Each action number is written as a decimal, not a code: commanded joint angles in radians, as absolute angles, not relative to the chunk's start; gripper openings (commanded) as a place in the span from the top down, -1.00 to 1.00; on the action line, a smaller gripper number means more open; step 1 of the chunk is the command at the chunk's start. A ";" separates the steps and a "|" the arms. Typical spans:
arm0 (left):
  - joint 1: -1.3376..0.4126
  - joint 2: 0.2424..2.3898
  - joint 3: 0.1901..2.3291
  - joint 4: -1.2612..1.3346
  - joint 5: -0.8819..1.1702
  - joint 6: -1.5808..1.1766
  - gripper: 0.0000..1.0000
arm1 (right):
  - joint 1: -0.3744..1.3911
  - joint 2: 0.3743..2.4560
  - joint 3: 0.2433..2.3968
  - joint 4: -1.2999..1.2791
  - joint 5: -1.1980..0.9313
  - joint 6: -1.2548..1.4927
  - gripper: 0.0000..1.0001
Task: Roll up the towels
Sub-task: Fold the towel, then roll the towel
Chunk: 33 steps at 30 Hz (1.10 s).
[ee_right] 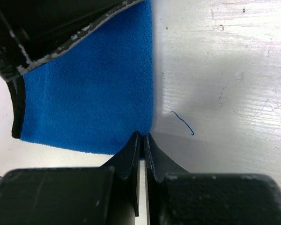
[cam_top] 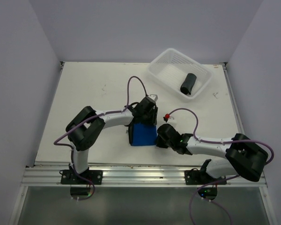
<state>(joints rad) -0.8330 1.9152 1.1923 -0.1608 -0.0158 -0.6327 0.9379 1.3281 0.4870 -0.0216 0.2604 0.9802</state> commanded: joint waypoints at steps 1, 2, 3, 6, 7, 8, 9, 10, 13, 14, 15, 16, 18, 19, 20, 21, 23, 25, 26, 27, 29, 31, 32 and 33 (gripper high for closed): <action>-0.844 1.945 1.253 -0.190 -0.061 -0.581 0.08 | 0.940 1.324 0.465 -0.011 0.279 0.994 1.00; -0.847 1.951 1.261 -0.202 -0.066 -0.578 0.07 | 0.940 1.324 0.463 -0.011 0.279 0.997 1.00; -0.853 1.960 1.281 -0.212 -0.074 -0.575 0.07 | 0.940 1.324 0.463 -0.015 0.281 0.997 1.00; -0.871 1.979 1.305 -0.241 -0.120 -0.566 0.07 | 0.939 1.324 0.462 -0.014 0.279 0.994 1.00; -0.876 1.986 1.308 -0.247 -0.139 -0.566 0.07 | 0.940 1.324 0.460 -0.011 0.279 0.993 1.00; -0.885 1.993 1.308 -0.253 -0.146 -0.565 0.07 | 0.940 1.325 0.459 -0.009 0.281 0.996 1.00; -0.890 1.997 1.319 -0.261 -0.156 -0.561 0.07 | 0.940 1.324 0.457 -0.008 0.279 0.994 1.00; -0.894 2.005 1.327 -0.273 -0.173 -0.560 0.07 | 0.940 1.322 0.456 -0.006 0.278 0.999 1.00; -0.917 2.046 1.361 -0.353 -0.274 -0.560 0.07 | 0.940 1.318 0.446 -0.005 0.281 1.002 1.00; -0.923 2.051 1.362 -0.360 -0.293 -0.560 0.07 | 0.940 1.315 0.445 -0.006 0.287 1.003 1.00; -0.931 2.057 1.364 -0.368 -0.305 -0.569 0.08 | 0.940 1.313 0.443 -0.006 0.288 1.006 1.00; -0.931 2.069 1.362 -0.380 -0.314 -0.572 0.09 | 0.940 1.312 0.437 -0.006 0.291 1.014 1.00; -0.933 2.085 1.367 -0.399 -0.325 -0.581 0.13 | 0.940 1.312 0.433 0.021 0.290 1.022 1.00; -0.934 2.097 1.367 -0.406 -0.331 -0.589 0.17 | 0.940 1.316 0.433 0.025 0.290 1.025 1.00; -0.937 2.105 1.367 -0.417 -0.348 -0.591 0.22 | 0.940 1.318 0.431 0.023 0.291 1.034 1.00; -0.940 2.111 1.370 -0.428 -0.359 -0.603 0.25 | 0.940 1.319 0.433 0.023 0.291 1.037 1.00; -0.939 2.138 1.371 -0.449 -0.370 -0.612 0.41 | 0.940 1.330 0.437 0.028 0.291 1.045 1.00; -0.939 2.167 1.376 -0.457 -0.361 -0.629 0.47 | 0.940 1.342 0.442 0.034 0.287 1.049 1.00; -0.939 2.178 1.381 -0.466 -0.360 -0.633 0.51 | 0.940 1.348 0.446 0.038 0.284 1.052 1.00; -0.942 2.187 1.391 -0.471 -0.359 -0.638 0.57 | 0.940 1.351 0.452 0.040 0.282 1.052 1.00; -0.942 2.213 1.399 -0.483 -0.364 -0.641 0.76 | 0.940 1.365 0.465 0.040 0.278 1.051 1.00; -0.942 2.224 1.413 -0.491 -0.374 -0.638 0.86 | 0.942 1.370 0.472 0.031 0.272 1.042 1.00; -0.942 2.218 1.413 -0.497 -0.377 -0.638 0.93 | 0.945 1.368 0.482 0.022 0.272 1.028 1.00; -0.942 2.209 1.404 -0.494 -0.379 -0.644 0.95 | 0.946 1.368 0.486 0.011 0.270 1.020 1.00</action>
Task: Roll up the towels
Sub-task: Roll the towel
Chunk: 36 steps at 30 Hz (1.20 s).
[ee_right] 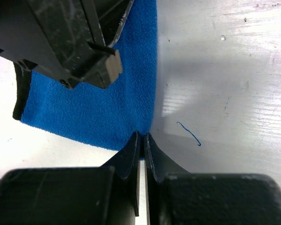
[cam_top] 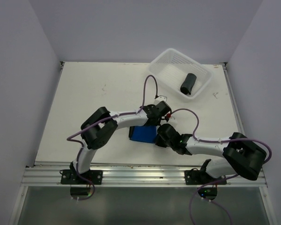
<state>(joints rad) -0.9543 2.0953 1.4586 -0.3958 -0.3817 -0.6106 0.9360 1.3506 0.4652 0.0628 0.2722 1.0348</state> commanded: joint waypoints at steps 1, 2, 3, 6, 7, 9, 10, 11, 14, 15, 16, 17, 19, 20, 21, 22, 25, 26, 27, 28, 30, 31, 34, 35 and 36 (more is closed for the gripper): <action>-0.940 2.189 1.399 -0.479 -0.364 -0.647 0.99 | 0.954 1.365 0.492 -0.023 0.273 1.000 1.00; -0.933 2.178 1.391 -0.466 -0.341 -0.650 1.00 | 0.957 1.358 0.500 -0.038 0.288 0.988 1.00; -0.924 2.168 1.376 -0.454 -0.312 -0.666 1.00 | 0.960 1.348 0.508 -0.058 0.304 0.977 1.00; -0.875 2.094 1.288 -0.336 -0.174 -0.715 1.00 | 0.976 1.316 0.537 -0.173 0.379 0.944 1.00; -0.864 2.051 1.260 -0.265 -0.111 -0.729 1.00 | 0.979 1.312 0.548 -0.228 0.388 0.915 1.00; -0.830 2.011 1.203 -0.206 -0.071 -0.765 1.00 | 0.982 1.308 0.597 -0.291 0.423 0.881 1.00; -0.824 1.978 1.189 -0.168 -0.054 -0.779 1.00 | 0.991 1.310 0.638 -0.355 0.436 0.843 1.00; -0.818 1.962 1.175 -0.143 -0.040 -0.788 1.00 | 0.997 1.313 0.659 -0.389 0.452 0.825 1.00; -0.778 1.911 1.103 -0.022 0.046 -0.847 1.00 | 1.026 1.338 0.733 -0.486 0.494 0.752 1.00; -0.764 1.904 1.056 0.030 0.073 -0.882 1.00 | 1.038 1.345 0.750 -0.501 0.514 0.730 1.00; -0.752 1.895 1.039 0.060 0.096 -0.894 1.00 | 1.052 1.367 0.768 -0.549 0.534 0.713 1.00; -0.733 1.893 1.028 0.095 0.121 -0.897 1.00 | 1.087 1.380 0.810 -0.575 0.552 0.692 1.00; -0.726 1.885 1.012 0.106 0.115 -0.899 1.00 | 1.147 1.420 0.848 -0.647 0.615 0.652 1.00; -0.719 1.881 0.990 0.121 0.121 -0.902 1.00 | 1.166 1.469 0.892 -0.676 0.639 0.644 1.00; -0.713 1.875 0.973 0.141 0.132 -0.917 1.00 | 1.186 1.503 0.913 -0.725 0.661 0.640 1.00; -0.709 1.858 0.954 0.184 0.141 -0.926 1.00 | 1.206 1.532 0.932 -0.744 0.676 0.637 1.00; -0.695 1.824 0.913 0.210 0.141 -0.937 1.00 | 1.293 1.652 1.023 -0.829 0.735 0.646 1.00; -0.689 1.813 0.905 0.216 0.138 -0.937 1.00 | 1.307 1.684 1.040 -0.853 0.759 0.656 1.00; -0.684 1.801 0.888 0.221 0.135 -0.939 1.00 | 1.321 1.736 1.055 -0.877 0.775 0.669 1.00; -0.680 1.778 0.878 0.239 0.140 -0.940 1.00 | 1.344 1.770 1.090 -0.931 0.787 0.693 1.00; -0.663 1.761 0.859 0.253 0.150 -0.939 1.00 | 1.361 1.857 1.124 -1.020 0.830 0.725 1.00; -0.657 1.750 0.858 0.259 0.159 -0.934 1.00 | 1.376 1.882 1.156 -1.043 0.841 0.748 1.00; -0.646 1.735 0.854 0.258 0.164 -0.917 1.00 | 1.397 1.950 1.192 -1.084 0.865 0.759 1.00; -0.647 1.735 0.851 0.258 0.166 -0.916 1.00 | 1.402 1.965 1.198 -1.089 0.865 0.759 1.00; -0.646 1.733 0.848 0.255 0.166 -0.911 1.00 | 1.405 1.977 1.203 -1.092 0.865 0.756 1.00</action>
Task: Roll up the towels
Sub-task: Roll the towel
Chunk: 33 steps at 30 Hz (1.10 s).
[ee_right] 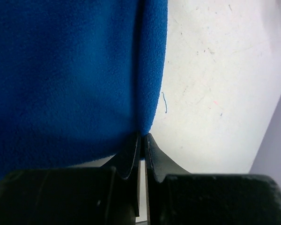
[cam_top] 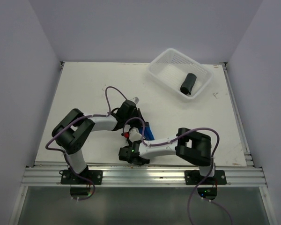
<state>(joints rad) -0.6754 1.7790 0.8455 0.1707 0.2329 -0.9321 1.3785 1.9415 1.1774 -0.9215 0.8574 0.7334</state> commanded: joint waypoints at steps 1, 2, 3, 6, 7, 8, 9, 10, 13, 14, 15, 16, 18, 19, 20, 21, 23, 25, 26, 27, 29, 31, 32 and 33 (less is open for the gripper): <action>-0.644 1.735 0.847 0.242 0.158 -0.908 1.00 | 1.411 1.999 1.213 -1.094 0.864 0.755 1.00; -0.644 1.735 0.844 0.233 0.149 -0.905 1.00 | 1.419 2.006 1.218 -1.092 0.865 0.752 1.00; -0.646 1.733 0.839 0.229 0.143 -0.902 1.00 | 1.430 2.011 1.221 -1.082 0.861 0.738 1.00; -0.644 1.736 0.827 0.198 0.112 -0.891 1.00 | 1.460 2.043 1.236 -1.040 0.836 0.697 1.00; -0.646 1.736 0.818 0.201 0.106 -0.890 1.00 | 1.465 2.051 1.242 -1.037 0.827 0.689 1.00; -0.644 1.736 0.793 0.204 0.094 -0.888 1.00 | 1.468 2.071 1.247 -1.034 0.822 0.686 1.00; -0.646 1.738 0.779 0.210 0.084 -0.884 1.00 | 1.470 2.075 1.249 -1.029 0.819 0.686 1.00; -0.644 1.741 0.764 0.213 0.072 -0.882 1.00 | 1.479 2.080 1.252 -1.025 0.813 0.674 1.00; -0.644 1.758 0.717 0.209 0.055 -0.865 1.00 | 1.493 2.091 1.262 -1.031 0.811 0.670 0.99; -0.643 1.761 0.706 0.210 0.048 -0.867 1.00 | 1.496 2.094 1.266 -1.034 0.813 0.672 0.94; -0.644 1.763 0.700 0.213 0.045 -0.865 1.00 | 1.499 2.098 1.267 -1.035 0.813 0.672 0.94; -0.644 1.767 0.695 0.215 0.040 -0.862 1.00 | 1.505 2.103 1.275 -1.038 0.813 0.666 0.95; -0.644 1.779 0.693 0.209 0.035 -0.856 1.00 | 1.517 2.118 1.282 -1.049 0.818 0.664 0.94; -0.644 1.781 0.693 0.209 0.028 -0.851 1.00 | 1.522 2.123 1.288 -1.049 0.816 0.657 0.96; -0.644 1.784 0.693 0.203 0.025 -0.848 1.00 | 1.523 2.129 1.290 -1.052 0.816 0.655 0.99; -0.644 1.786 0.693 0.198 0.023 -0.844 1.00 | 1.528 2.141 1.293 -1.060 0.816 0.655 0.99; -0.644 1.790 0.690 0.184 0.009 -0.839 1.00 | 1.537 2.158 1.302 -1.072 0.819 0.660 0.80; -0.644 1.792 0.681 0.186 0.009 -0.836 1.00 | 1.545 2.164 1.305 -1.080 0.824 0.661 0.52; -0.644 1.795 0.675 0.189 0.011 -0.838 1.00 | 1.546 2.161 1.307 -1.081 0.828 0.669 0.47; -0.643 1.796 0.667 0.204 0.012 -0.839 1.00 | 1.548 2.134 1.296 -1.071 0.828 0.679 0.41; -0.644 1.796 0.644 0.215 0.009 -0.844 1.00 | 1.548 2.082 1.276 -1.039 0.830 0.690 0.22; -0.644 1.793 0.627 0.236 0.005 -0.848 1.00 | 1.548 1.996 1.247 -0.982 0.830 0.689 0.16; -0.644 1.795 0.621 0.241 0.005 -0.850 1.00 | 1.548 1.970 1.243 -0.974 0.841 0.693 0.12; -0.646 1.796 0.617 0.256 0.005 -0.850 1.00 | 1.548 1.944 1.229 -0.960 0.845 0.702 0.08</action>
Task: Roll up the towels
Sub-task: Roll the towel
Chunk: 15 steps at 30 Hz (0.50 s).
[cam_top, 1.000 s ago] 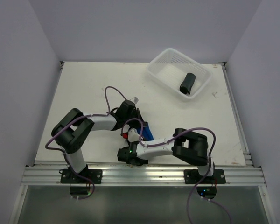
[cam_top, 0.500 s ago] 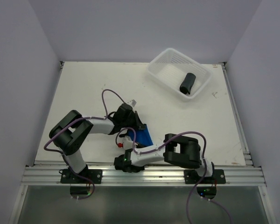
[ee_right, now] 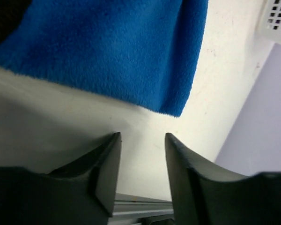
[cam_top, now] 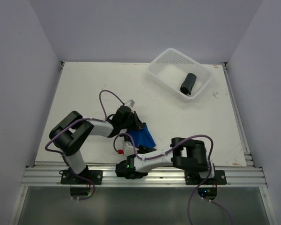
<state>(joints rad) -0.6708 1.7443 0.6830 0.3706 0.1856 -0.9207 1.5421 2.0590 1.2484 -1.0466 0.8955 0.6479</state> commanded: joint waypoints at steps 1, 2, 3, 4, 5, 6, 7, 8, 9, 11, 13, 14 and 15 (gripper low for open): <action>-0.644 1.798 0.611 0.256 0.005 -0.848 1.00 | 1.548 1.910 1.218 -0.944 0.844 0.696 -0.01; -0.644 1.796 0.609 0.256 0.005 -0.850 1.00 | 1.549 1.840 1.203 -0.919 0.824 0.687 -0.02; -0.646 1.799 0.607 0.259 0.005 -0.850 1.00 | 1.546 1.794 1.163 -0.858 0.806 0.672 -0.02; -0.646 1.799 0.603 0.262 0.005 -0.850 1.00 | 1.546 1.754 1.142 -0.824 0.784 0.667 -0.03; -0.646 1.801 0.598 0.265 0.003 -0.854 1.00 | 1.545 1.667 1.120 -0.792 0.749 0.669 -0.02; -0.644 1.799 0.595 0.273 0.005 -0.856 1.00 | 1.537 1.626 1.073 -0.732 0.735 0.681 -0.01; -0.647 1.799 0.588 0.276 0.005 -0.859 1.00 | 1.531 1.591 1.049 -0.707 0.723 0.695 0.04; -0.647 1.798 0.584 0.284 0.005 -0.861 1.00 | 1.510 1.515 1.025 -0.652 0.698 0.709 0.08; -0.649 1.801 0.578 0.285 0.005 -0.862 1.00 | 1.494 1.484 0.972 -0.623 0.672 0.731 0.20; -0.652 1.801 0.574 0.291 0.005 -0.865 1.00 | 1.427 1.398 0.922 -0.547 0.612 0.768 0.33; -0.653 1.802 0.569 0.293 0.005 -0.870 1.00 | 1.373 1.342 0.845 -0.499 0.569 0.825 0.50; -0.657 1.796 0.568 0.296 0.003 -0.868 1.00 | 1.317 1.283 0.788 -0.444 0.527 0.866 0.53; -0.658 1.793 0.566 0.295 0.005 -0.870 1.00 | 1.281 1.252 0.757 -0.418 0.502 0.893 0.61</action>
<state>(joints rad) -0.6689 1.7443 0.6277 0.4858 0.1413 -0.9245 1.3708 1.3361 0.8524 -0.5755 0.6159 0.7654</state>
